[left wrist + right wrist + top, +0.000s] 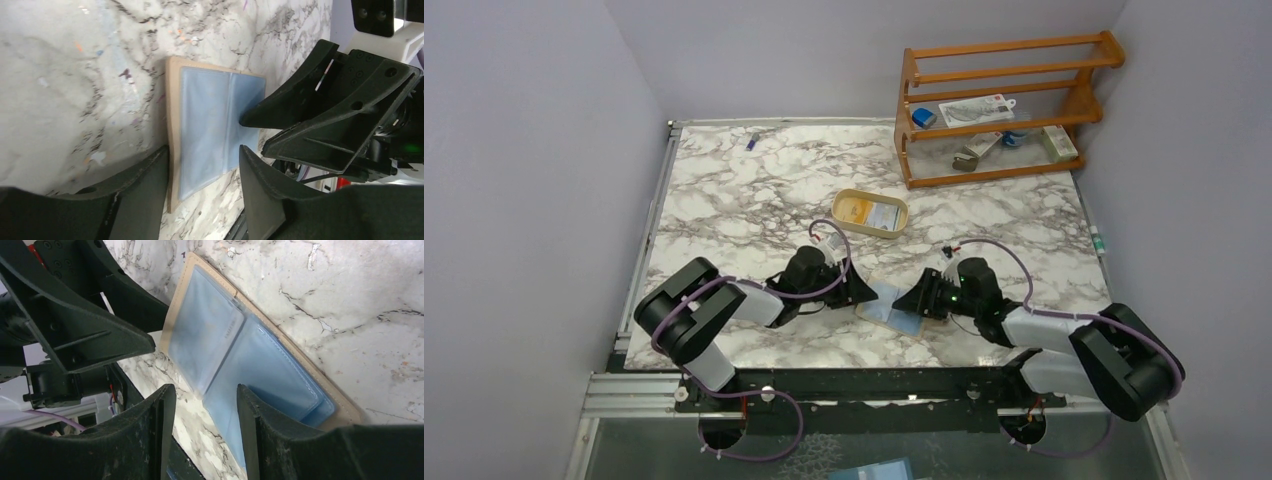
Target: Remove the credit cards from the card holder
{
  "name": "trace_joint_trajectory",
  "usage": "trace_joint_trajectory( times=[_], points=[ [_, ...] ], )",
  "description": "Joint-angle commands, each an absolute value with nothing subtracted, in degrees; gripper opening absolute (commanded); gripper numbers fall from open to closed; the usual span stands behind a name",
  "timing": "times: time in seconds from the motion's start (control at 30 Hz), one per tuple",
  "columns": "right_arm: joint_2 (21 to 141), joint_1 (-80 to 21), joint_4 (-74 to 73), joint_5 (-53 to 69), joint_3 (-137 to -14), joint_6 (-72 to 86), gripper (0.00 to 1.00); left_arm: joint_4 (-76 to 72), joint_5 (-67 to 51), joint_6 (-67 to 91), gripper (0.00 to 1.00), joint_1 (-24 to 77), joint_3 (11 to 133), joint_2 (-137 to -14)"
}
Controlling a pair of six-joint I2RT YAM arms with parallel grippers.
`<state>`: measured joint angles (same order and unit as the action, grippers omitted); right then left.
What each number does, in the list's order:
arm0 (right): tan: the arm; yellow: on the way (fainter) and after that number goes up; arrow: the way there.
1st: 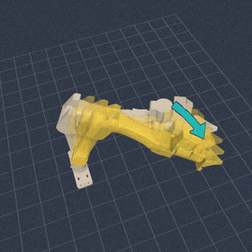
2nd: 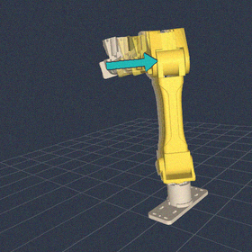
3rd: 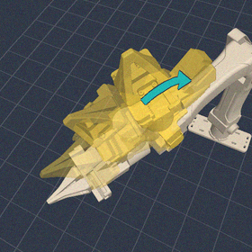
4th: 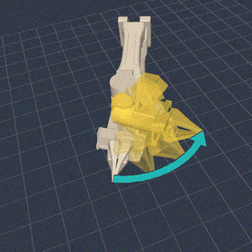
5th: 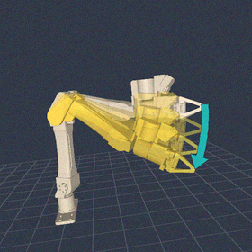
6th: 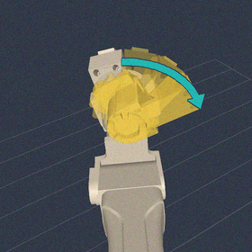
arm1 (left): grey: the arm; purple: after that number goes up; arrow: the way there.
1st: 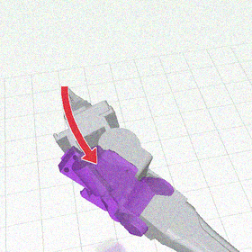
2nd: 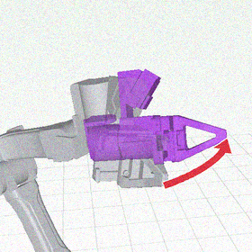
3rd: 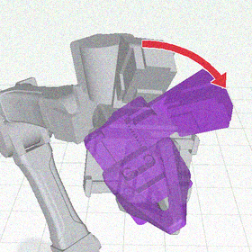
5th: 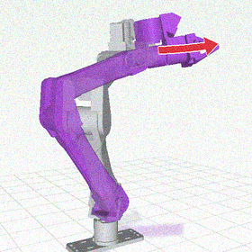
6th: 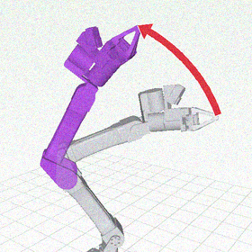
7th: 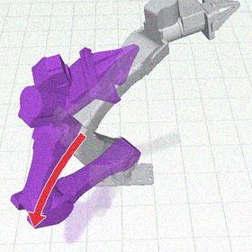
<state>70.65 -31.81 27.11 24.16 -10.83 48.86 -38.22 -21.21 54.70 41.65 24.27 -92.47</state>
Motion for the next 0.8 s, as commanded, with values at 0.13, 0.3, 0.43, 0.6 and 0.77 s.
trace_joint_trajectory(
  times=[0.13,0.3,0.43,0.6,0.77],
  points=[
    [74.2,-32.09,32.35,25.71,-8.09,49.5,0.52,-32.14,-16.78,51.29,0.48,38.95,20.13,-90.62],
    [74.64,-32.08,32.45,25.78,-8.26,49.22,0.52,-33.1,-18.34,50.91,0.27,38.99,21.23,-93.14],
    [74.59,-32.08,32.6,25.84,-8.21,49.24,0.52,-33.69,-18.76,50.95,0.16,38.94,21.36,-94.36],
    [74.99,-32.08,32.93,26.18,-8.09,48.96,0.52,-34.57,-19.03,51.06,0.1,38.98,21.0,-94.83],
    [76.53,-32.08,34.14,26.88,-8.21,48.8,0.52,-35.9,-20.18,51.32,0.01,38.96,21.05,-95.13]
  ],
)
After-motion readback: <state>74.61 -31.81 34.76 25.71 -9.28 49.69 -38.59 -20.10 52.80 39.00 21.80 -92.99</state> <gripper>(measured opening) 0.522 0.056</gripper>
